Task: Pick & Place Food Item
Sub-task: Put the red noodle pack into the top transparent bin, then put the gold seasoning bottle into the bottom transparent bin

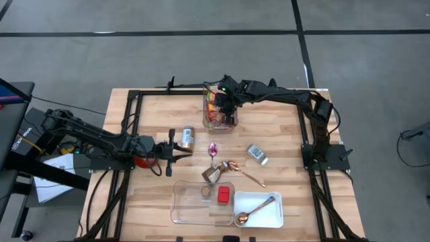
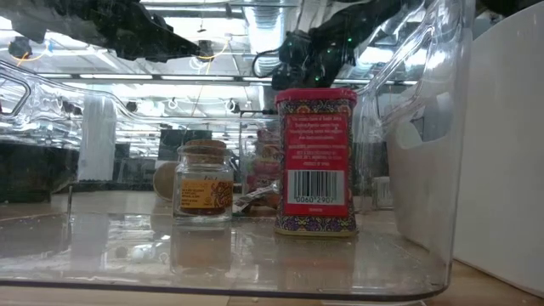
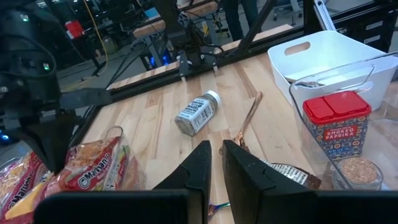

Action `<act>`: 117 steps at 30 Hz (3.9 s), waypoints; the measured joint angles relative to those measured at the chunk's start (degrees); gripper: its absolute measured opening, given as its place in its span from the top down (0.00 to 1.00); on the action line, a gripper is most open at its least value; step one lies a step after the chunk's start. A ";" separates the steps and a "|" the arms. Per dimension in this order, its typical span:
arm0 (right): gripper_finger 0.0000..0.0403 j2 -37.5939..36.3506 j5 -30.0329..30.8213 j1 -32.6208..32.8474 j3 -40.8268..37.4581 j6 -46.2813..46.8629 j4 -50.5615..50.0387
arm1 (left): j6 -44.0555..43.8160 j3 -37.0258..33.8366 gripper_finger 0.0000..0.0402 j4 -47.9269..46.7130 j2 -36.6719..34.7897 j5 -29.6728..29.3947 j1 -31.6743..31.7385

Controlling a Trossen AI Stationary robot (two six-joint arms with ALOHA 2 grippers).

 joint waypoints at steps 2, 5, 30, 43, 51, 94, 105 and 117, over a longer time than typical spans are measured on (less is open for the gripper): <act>1.00 0.07 0.02 0.00 0.00 -0.05 -0.05 | 0.00 0.00 0.91 -0.01 0.00 0.00 0.00; 1.00 -0.20 0.02 0.02 -0.04 -0.17 -0.11 | 0.00 0.00 0.91 0.00 0.00 0.00 0.00; 0.54 -0.88 -0.18 -0.42 1.33 -0.99 -0.34 | 0.02 0.00 0.91 -0.07 0.00 0.00 0.00; 0.43 -15.29 -6.07 -1.04 -2.50 -1.81 -6.84 | -1.08 0.00 0.91 -3.12 -0.10 -0.15 0.00; 0.44 -32.63 -7.87 -1.90 -22.96 1.71 -3.02 | -2.95 0.00 0.91 -5.38 -0.17 -3.50 0.00; 0.44 -86.18 -7.47 3.48 -67.65 16.33 30.51 | -4.90 -6.36 0.91 -4.79 -19.30 -5.75 0.15; 0.44 -86.18 -7.45 3.48 -67.65 16.33 30.42 | -4.89 -6.36 0.91 -4.47 -19.24 -8.28 0.15; 0.44 -86.18 -7.54 3.52 -67.65 16.33 30.27 | 12.96 5.34 0.39 -2.78 -8.02 -22.63 0.53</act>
